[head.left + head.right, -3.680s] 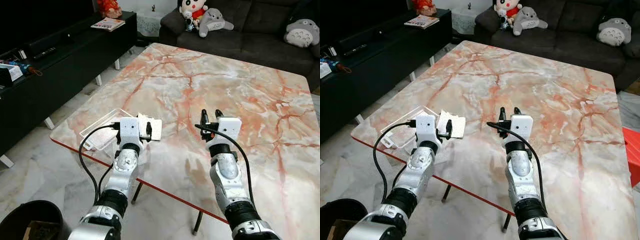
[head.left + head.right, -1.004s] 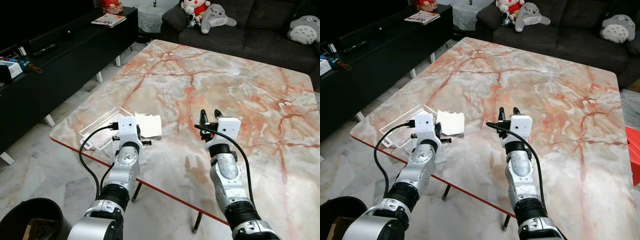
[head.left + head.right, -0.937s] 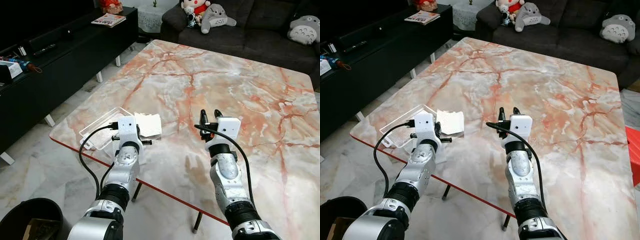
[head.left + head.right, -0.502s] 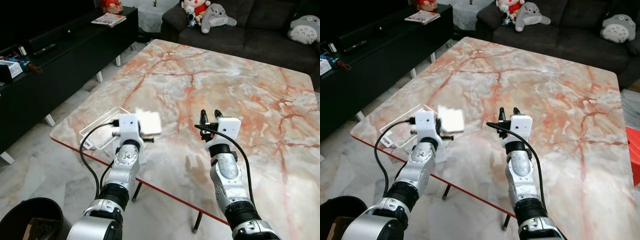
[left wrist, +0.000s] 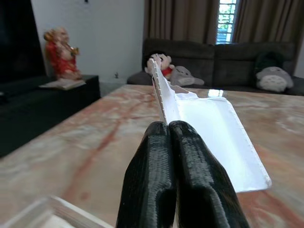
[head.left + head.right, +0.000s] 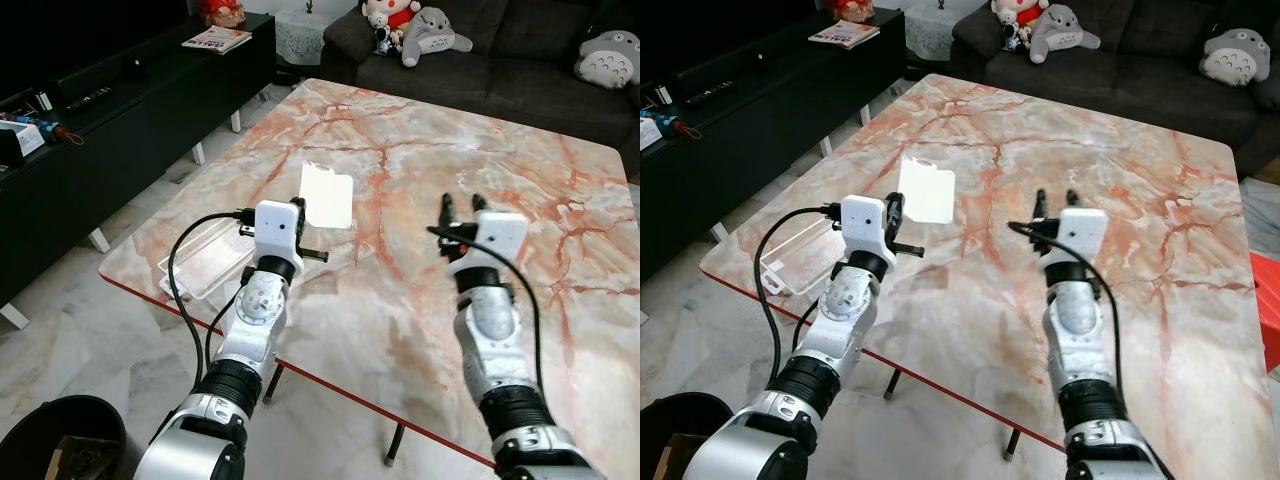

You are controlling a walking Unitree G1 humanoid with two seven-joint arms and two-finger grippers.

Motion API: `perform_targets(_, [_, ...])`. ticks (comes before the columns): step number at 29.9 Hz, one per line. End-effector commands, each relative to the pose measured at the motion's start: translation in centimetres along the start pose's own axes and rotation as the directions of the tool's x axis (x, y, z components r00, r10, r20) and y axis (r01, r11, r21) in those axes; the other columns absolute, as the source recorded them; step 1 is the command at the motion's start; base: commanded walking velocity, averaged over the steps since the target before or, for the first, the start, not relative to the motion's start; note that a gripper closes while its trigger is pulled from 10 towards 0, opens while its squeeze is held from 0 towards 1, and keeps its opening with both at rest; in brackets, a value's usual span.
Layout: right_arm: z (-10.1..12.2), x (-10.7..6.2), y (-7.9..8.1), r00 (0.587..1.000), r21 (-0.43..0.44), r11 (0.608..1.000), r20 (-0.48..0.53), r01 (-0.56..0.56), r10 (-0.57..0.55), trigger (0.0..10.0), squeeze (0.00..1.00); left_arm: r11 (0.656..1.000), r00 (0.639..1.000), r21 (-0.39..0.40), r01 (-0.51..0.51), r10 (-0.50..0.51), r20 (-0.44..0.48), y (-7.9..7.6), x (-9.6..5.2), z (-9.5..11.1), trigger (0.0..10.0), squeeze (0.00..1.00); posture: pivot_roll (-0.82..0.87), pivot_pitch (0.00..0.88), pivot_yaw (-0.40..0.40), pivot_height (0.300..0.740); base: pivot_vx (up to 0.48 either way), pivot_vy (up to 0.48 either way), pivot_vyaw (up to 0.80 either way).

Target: Picking trash to rubbish bin

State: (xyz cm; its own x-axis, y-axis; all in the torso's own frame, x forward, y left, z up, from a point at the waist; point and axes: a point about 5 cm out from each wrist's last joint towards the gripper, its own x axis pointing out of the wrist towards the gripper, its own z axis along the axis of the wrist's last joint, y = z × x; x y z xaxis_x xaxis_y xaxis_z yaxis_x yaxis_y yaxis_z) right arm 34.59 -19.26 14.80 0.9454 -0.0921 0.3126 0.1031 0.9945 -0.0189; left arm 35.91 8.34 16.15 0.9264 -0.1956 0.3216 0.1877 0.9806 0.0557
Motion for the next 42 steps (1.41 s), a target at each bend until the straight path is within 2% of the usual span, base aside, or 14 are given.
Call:
perform_targets(1, [0.6,0.3,-0.7,0.999,0.006,1.000,0.016,0.028,-0.029,10.0,0.00,1.000,1.000,0.024,0.007,-0.007,0.026,0.0,0.5,0.6,10.0,0.00,0.14,0.048,-0.073,0.740,0.000,0.000,0.00])
perform_targets(5, [-0.2,-0.3,-0.6,1.000,0.002,1.000,-0.015,0.011,-0.011,10.0,0.00,0.996,1.000,0.082,0.021,-0.023,0.015,0.3,0.6,0.6,10.0,0.00,0.14,0.047,-0.071,0.740,0.000,0.000,0.00])
perform_targets(6, [-0.9,-1.0,0.1,0.997,-0.038,0.997,-0.044,-0.065,0.064,10.0,0.00,0.992,0.999,0.115,0.048,-0.050,0.014,0.2,0.4,0.5,10.0,0.00,0.14,0.046,-0.067,0.740,0.000,0.000,0.00])
perform_targets(7, [-1.1,-1.2,0.3,0.995,-0.056,0.994,-0.050,-0.094,0.092,10.0,0.00,0.991,0.998,0.124,0.057,-0.059,0.015,0.1,0.3,0.5,10.0,0.00,0.14,0.046,-0.067,0.740,0.000,0.000,0.00])
perform_targets(8, [-1.4,-2.0,0.4,0.987,-0.092,0.984,-0.059,-0.155,0.150,10.0,0.00,0.982,0.995,0.169,0.090,-0.095,0.022,0.0,-0.1,0.4,10.0,0.00,0.14,0.049,-0.071,0.740,0.000,0.000,0.00])
perform_targets(9, [-1.5,-2.3,0.0,0.987,-0.091,0.984,-0.064,-0.150,0.145,10.0,0.00,0.973,0.993,0.202,0.108,-0.115,0.025,0.2,-0.3,0.3,10.0,0.00,0.14,0.047,-0.070,0.740,0.000,0.000,0.00])
perform_targets(11, [-1.3,-2.3,-0.6,0.992,-0.078,0.991,-0.059,-0.112,0.107,10.0,0.00,0.971,0.993,0.215,0.105,-0.112,0.021,0.5,-0.4,0.2,10.0,0.00,0.14,0.046,-0.069,0.740,0.000,0.000,0.00])
perform_targets(15, [-0.8,-2.0,-1.0,0.998,-0.031,0.998,-0.036,-0.045,0.044,10.0,0.00,0.976,0.996,0.200,0.084,-0.088,0.010,0.9,-0.4,0.1,10.0,0.00,0.13,0.040,-0.065,0.740,0.000,0.000,0.00])
perform_targets(17, [-0.4,-1.9,-0.2,0.998,-0.030,0.998,-0.016,-0.054,0.053,10.0,0.00,0.975,0.996,0.208,0.075,-0.082,0.024,0.8,-0.1,0.4,10.0,0.00,0.14,0.032,-0.061,0.740,0.000,0.000,0.00])
perform_targets(21, [0.5,-1.2,0.1,1.000,-0.007,1.000,0.013,-0.010,0.010,10.0,0.00,0.979,0.997,0.197,0.061,-0.070,0.040,0.6,0.3,0.8,10.0,0.00,0.14,0.024,-0.058,0.740,0.000,0.000,0.00])
perform_targets(30, [0.7,-1.0,0.2,1.000,-0.005,1.000,0.015,-0.018,0.018,10.0,0.00,0.978,0.997,0.202,0.059,-0.069,0.044,0.4,0.3,0.8,10.0,0.00,0.14,0.007,-0.067,0.740,0.000,0.000,0.00])
perform_targets(42, [0.6,-1.1,0.1,1.000,-0.004,1.000,0.007,-0.006,0.006,10.0,0.00,0.979,0.997,0.193,0.060,-0.070,0.045,0.3,0.1,0.6,10.0,0.00,0.14,0.000,-0.067,0.740,0.000,-0.342,0.00])
